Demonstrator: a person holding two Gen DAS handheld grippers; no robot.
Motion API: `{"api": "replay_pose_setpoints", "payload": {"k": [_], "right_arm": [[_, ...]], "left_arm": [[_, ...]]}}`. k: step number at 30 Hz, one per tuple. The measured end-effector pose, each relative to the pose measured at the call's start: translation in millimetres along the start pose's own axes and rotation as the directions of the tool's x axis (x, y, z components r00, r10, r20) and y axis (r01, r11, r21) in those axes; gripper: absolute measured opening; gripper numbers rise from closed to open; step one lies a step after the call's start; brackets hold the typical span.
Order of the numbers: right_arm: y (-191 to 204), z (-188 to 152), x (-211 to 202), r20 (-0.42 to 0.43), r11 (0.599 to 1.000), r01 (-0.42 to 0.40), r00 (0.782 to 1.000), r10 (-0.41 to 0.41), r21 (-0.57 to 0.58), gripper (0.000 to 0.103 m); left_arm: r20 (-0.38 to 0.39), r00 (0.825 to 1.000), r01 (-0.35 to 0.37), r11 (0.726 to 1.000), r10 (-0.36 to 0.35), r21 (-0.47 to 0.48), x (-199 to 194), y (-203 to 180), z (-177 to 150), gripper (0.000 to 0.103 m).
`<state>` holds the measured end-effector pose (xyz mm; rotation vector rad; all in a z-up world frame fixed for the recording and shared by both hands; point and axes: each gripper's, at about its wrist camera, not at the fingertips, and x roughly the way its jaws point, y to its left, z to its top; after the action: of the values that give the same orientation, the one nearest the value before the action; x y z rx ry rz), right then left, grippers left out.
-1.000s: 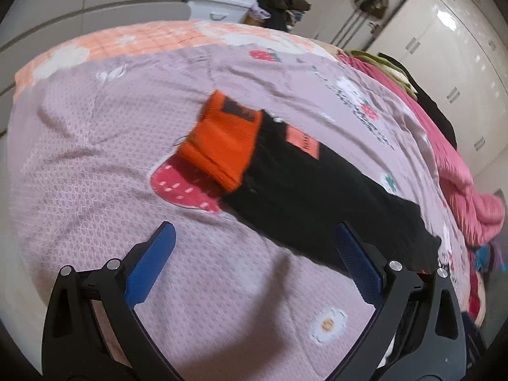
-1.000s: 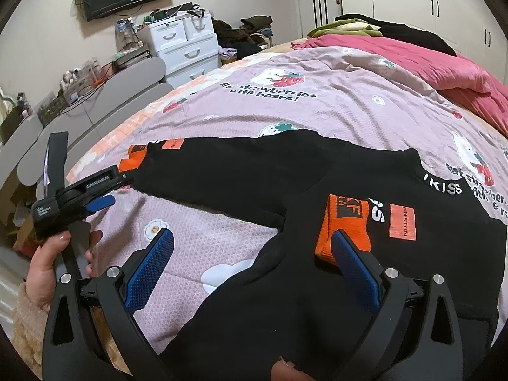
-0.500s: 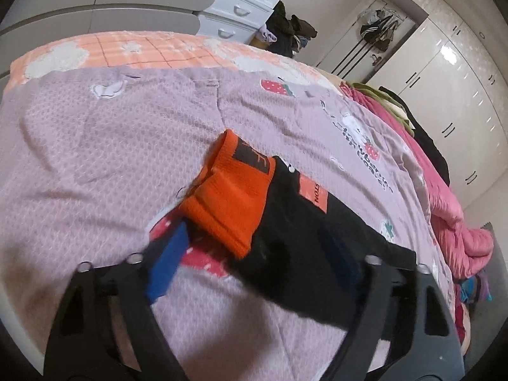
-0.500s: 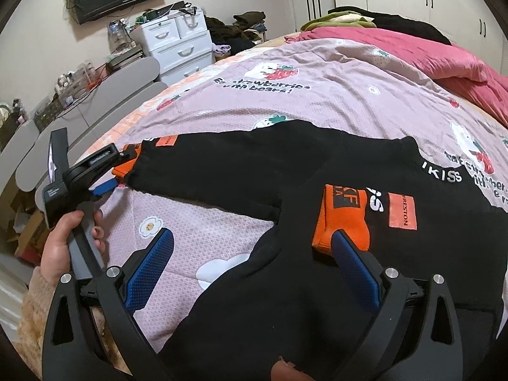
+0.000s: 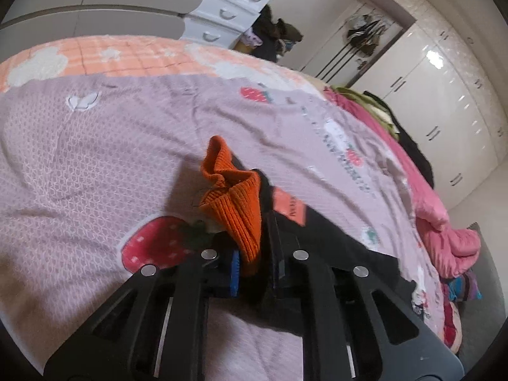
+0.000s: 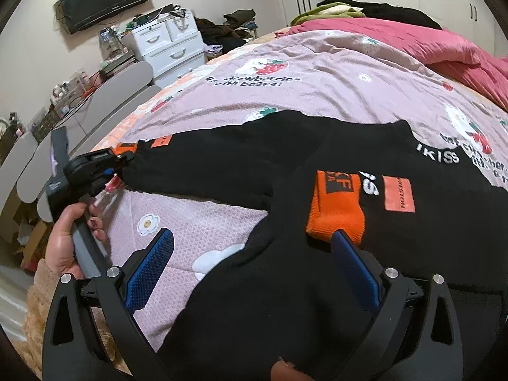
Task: Fold small clothes
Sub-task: 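Close the left tool on the other orange sleeve cuff, then lift the sleeve with the left tool and carry it across the shirt body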
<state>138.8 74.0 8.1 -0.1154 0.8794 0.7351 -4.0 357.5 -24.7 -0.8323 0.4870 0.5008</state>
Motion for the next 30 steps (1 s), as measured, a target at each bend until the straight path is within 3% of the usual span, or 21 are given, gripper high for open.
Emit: {"api": "replay_pose_setpoints", "payload": {"k": [17, 30], "right_arm": [[-47, -15, -48, 0.066, 0.988, 0.045, 0.996, -0.056, 0.147, 0.099], [-85, -30, -83, 0.112, 0.964, 0.073, 0.988, -0.104, 0.254, 0.099]], "left_arm": [[0.011, 0.984, 0.174, 0.974, -0.178, 0.145, -45, -85, -9, 0.003], [-0.027, 0.968, 0.248, 0.939, -0.249, 0.240, -62, -130, -22, 0.003]]}}
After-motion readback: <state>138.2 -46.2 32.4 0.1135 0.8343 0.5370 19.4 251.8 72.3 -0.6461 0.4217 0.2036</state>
